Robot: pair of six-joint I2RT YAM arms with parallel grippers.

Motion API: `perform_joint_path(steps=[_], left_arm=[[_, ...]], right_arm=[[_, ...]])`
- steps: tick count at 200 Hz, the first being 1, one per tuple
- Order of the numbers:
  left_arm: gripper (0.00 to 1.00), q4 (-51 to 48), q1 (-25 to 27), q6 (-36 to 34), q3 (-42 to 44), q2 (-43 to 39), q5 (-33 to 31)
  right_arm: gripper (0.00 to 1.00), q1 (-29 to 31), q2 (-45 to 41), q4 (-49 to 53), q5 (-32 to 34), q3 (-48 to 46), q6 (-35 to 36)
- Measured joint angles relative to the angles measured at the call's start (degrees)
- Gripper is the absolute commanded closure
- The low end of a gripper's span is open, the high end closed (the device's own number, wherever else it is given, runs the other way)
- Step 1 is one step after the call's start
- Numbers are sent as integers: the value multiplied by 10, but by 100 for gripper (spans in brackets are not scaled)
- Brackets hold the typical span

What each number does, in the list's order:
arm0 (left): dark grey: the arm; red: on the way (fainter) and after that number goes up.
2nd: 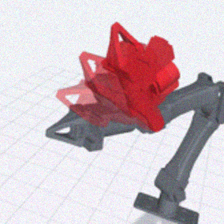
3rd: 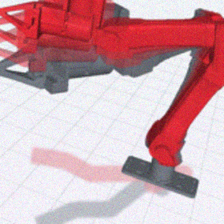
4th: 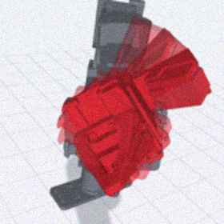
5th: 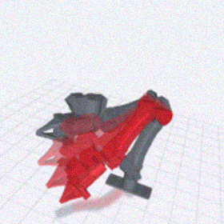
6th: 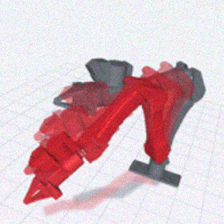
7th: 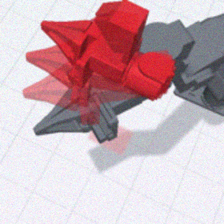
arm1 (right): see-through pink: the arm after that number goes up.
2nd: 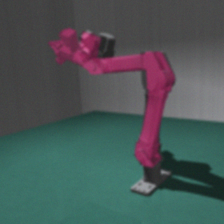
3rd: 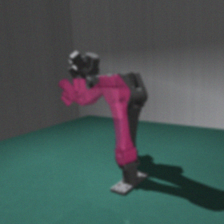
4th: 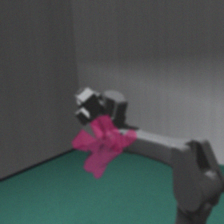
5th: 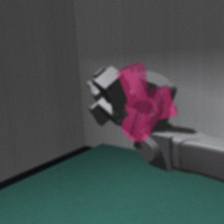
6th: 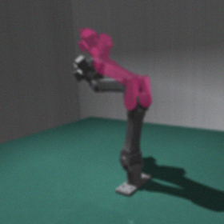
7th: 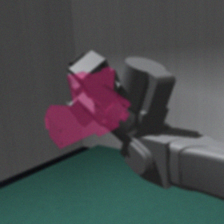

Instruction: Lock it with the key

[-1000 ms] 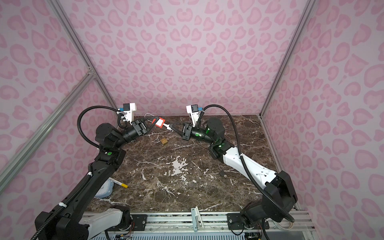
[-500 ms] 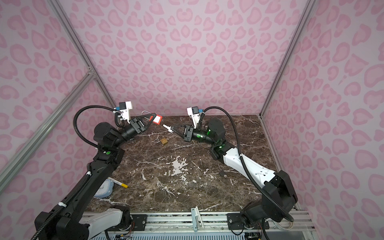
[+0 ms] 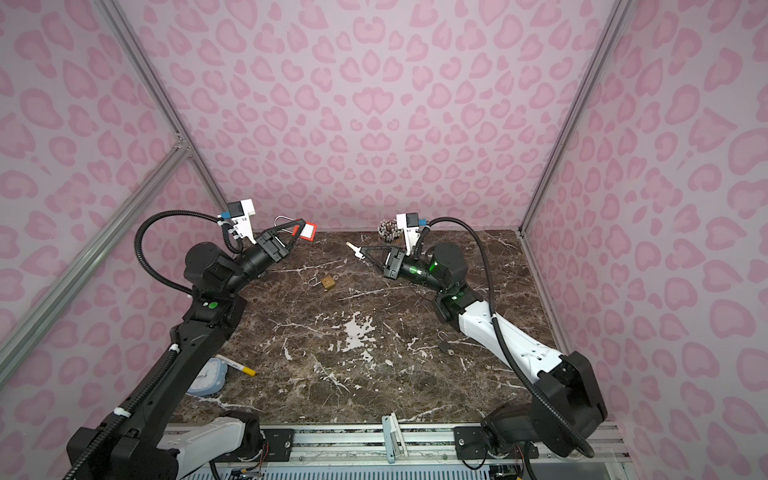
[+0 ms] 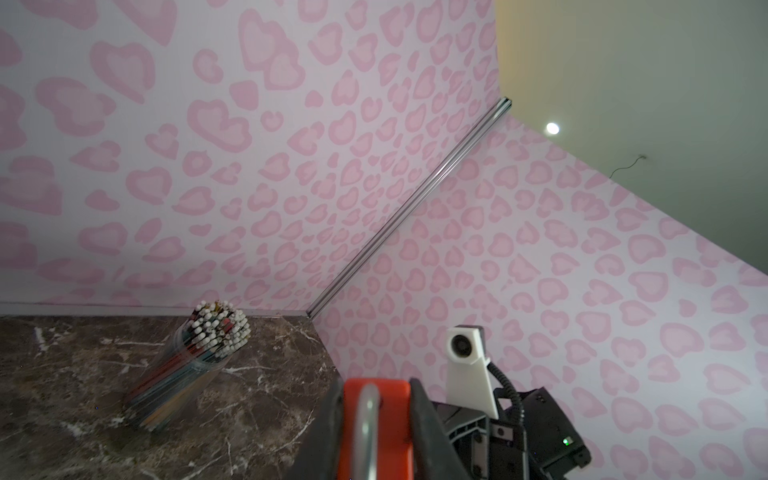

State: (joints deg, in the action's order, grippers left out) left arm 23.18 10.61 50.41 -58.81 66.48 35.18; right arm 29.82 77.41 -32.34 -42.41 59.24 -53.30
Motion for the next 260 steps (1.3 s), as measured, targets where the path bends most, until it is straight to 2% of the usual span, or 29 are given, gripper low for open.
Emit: perform_joint_path(steps=[54,85,121,153,205,260], left_arm=[[94,-241,55,-167,-20,94,5],[95,-381,115,-266,-57,184,-28],[94,-469,167,-348,-84,267,-64],[95,-492,195,-387,-88,327,-83],[95,-493,201,-418,-88,375,-92],[93,-463,190,-424,-88,405,-47]], right_arm=[[100,-73,-83,140,39,-37,88],[100,-89,-119,146,83,-96,94],[100,-101,-134,140,100,-124,87],[100,-114,-150,138,109,-153,76],[100,-132,-170,133,108,-167,63],[100,-142,-177,135,98,-169,63]])
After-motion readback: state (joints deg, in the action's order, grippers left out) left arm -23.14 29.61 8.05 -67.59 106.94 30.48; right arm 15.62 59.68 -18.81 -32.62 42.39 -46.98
